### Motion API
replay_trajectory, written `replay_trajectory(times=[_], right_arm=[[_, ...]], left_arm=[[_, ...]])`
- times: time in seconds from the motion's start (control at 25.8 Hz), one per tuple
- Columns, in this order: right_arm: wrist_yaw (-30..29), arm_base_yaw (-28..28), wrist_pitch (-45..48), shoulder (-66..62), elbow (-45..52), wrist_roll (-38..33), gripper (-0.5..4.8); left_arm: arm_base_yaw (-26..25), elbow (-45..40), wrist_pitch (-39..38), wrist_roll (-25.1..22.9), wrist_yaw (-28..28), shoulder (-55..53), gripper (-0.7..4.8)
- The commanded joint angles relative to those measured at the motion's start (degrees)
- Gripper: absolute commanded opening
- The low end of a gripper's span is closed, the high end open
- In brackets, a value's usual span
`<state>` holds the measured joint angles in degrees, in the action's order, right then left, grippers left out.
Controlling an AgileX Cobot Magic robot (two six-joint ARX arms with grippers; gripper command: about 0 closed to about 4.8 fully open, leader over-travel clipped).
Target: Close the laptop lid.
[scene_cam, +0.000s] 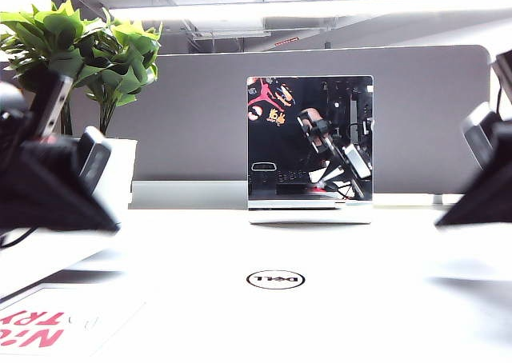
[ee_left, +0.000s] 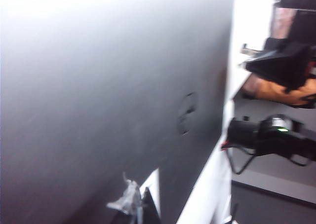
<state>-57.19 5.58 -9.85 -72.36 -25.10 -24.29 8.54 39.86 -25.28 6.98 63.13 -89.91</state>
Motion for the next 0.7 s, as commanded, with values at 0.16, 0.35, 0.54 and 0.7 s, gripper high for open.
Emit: replay_trajectory(times=[0.16,0.35,0.54,0.7], right_arm=[[0.09,-0.04,11.87,0.76,-4.63,-4.48,-0.02],[15.54,-0.04,11.56,4.94,-10.93,-4.57,-0.02],[36.68,-0.02,11.02,12.76,-14.56,-4.85,-0.02],[52.37,-0.02,8.76,20.92,-14.8,-2.89,-0.02]], left_arm=[[0.04,5.4,6.82,6.08,3.02,1.42,-0.05],[0.04,12.52,6.78,5.46,-10.91,6.71,-0.05],[0.37,16.09,9.51,5.35,-37.57,16.66,-0.05],[2.69,16.06,11.34,-0.33,-56.52,25.68,-0.05]])
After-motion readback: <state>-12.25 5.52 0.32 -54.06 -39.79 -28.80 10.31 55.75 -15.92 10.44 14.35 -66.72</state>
